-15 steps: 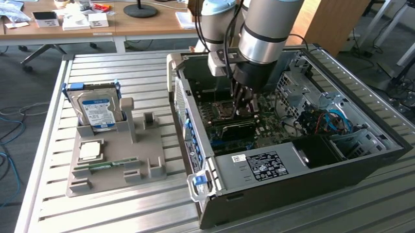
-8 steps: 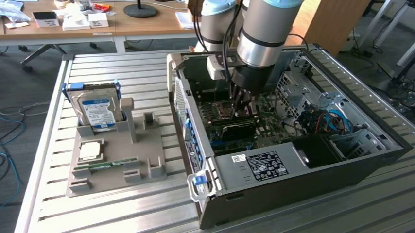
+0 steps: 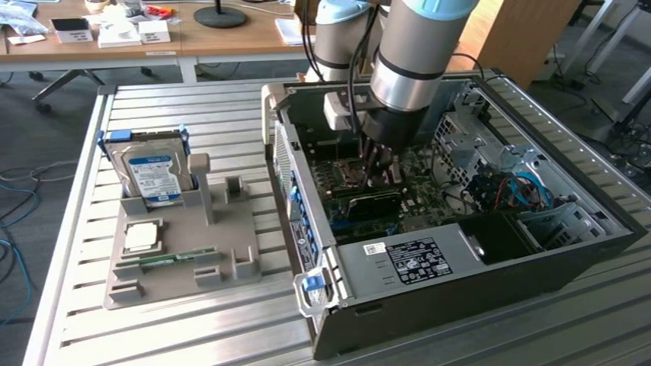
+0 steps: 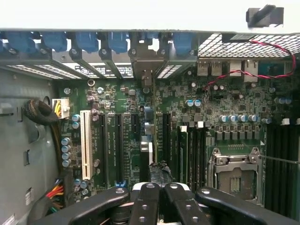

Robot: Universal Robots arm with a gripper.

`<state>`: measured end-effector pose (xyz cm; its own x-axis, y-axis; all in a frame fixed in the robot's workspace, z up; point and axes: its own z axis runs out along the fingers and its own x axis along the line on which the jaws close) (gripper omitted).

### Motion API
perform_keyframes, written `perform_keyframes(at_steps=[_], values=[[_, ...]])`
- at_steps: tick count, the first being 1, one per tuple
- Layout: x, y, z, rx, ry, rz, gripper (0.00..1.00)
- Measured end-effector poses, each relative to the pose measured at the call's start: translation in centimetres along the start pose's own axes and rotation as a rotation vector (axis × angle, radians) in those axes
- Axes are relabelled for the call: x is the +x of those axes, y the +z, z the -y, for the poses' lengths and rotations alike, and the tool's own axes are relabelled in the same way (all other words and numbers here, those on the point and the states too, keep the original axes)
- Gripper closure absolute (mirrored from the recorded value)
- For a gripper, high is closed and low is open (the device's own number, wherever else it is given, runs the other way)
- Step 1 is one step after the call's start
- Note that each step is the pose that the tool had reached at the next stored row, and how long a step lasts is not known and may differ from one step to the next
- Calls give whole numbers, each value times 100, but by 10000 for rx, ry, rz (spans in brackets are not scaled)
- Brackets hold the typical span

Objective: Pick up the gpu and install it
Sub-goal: 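Press down on the gpu until it lock into place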

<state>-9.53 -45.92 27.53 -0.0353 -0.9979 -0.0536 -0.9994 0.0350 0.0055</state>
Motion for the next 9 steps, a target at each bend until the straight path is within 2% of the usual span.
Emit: perform_keyframes(at_steps=[9], values=[[3,49,-1,-1,0,-2,89]])
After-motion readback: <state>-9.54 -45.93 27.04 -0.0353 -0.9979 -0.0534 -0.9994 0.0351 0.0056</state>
